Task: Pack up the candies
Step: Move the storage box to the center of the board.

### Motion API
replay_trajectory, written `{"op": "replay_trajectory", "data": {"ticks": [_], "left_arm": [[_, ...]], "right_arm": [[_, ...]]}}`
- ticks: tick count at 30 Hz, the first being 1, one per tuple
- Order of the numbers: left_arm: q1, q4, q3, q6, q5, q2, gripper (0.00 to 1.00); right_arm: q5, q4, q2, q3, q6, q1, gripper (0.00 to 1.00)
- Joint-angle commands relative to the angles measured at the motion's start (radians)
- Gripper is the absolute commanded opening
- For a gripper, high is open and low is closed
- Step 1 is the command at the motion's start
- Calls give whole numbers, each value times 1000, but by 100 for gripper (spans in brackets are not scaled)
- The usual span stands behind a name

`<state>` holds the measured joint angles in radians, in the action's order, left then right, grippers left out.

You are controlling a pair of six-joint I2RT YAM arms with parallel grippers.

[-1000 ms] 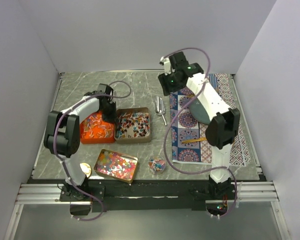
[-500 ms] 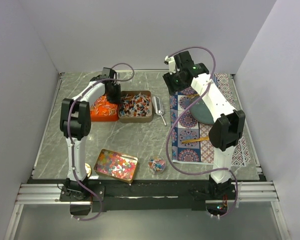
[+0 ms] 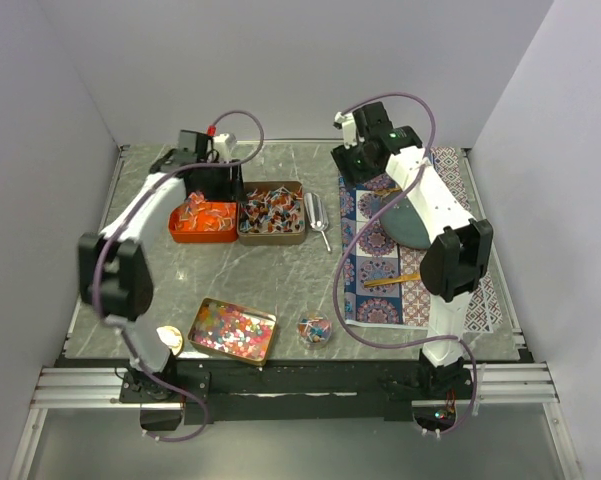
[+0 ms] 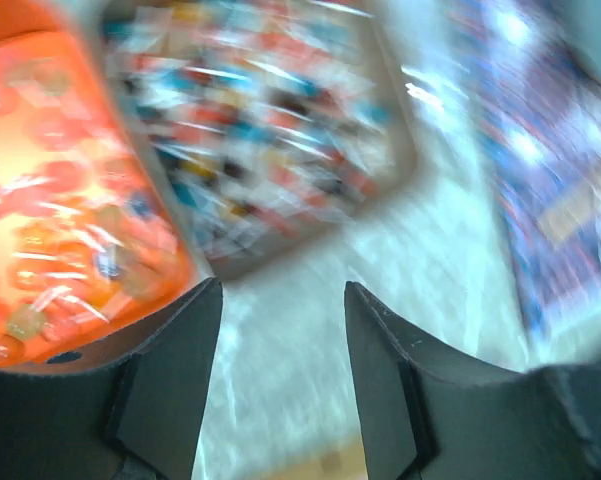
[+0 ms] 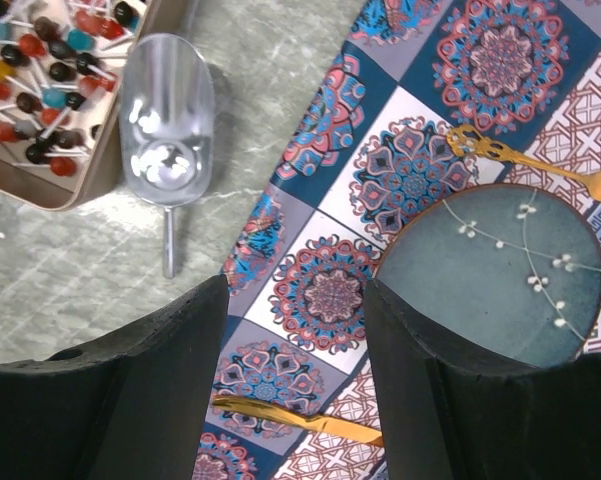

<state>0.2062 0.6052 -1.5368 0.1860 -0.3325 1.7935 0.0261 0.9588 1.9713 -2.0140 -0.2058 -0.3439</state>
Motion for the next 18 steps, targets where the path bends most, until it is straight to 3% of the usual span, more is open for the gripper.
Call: {"op": "replay_trajectory", "data": {"ticks": [1, 2, 3, 4, 7, 10, 11, 14, 18], "left_arm": [[7, 348, 78, -489, -380, -128, 58], [7, 432, 79, -581, -420, -120, 65], [7, 503, 84, -737, -425, -118, 66], [7, 622, 110, -807, -425, -117, 66], [22, 763, 165, -1061, -415, -117, 65], [56, 716, 246, -1168, -340, -175, 65], [80, 631, 274, -1181, -320, -225, 65], [146, 469, 372, -1175, -251, -302, 65], [235, 391, 452, -1157, -232, -324, 65]], "right_arm": [[-11, -15, -69, 26, -26, 20, 64], [-5, -14, -74, 32, -29, 23, 64], [-3, -11, -77, 34, -32, 25, 64], [0, -11, -80, 37, -30, 25, 64], [28, -5, -95, 37, -32, 23, 65], [17, -8, -114, 44, -38, 23, 66], [12, -8, -123, 52, -41, 23, 66], [5, -8, -147, 72, -52, 25, 66], [2, -8, -183, 107, -63, 25, 66]]}}
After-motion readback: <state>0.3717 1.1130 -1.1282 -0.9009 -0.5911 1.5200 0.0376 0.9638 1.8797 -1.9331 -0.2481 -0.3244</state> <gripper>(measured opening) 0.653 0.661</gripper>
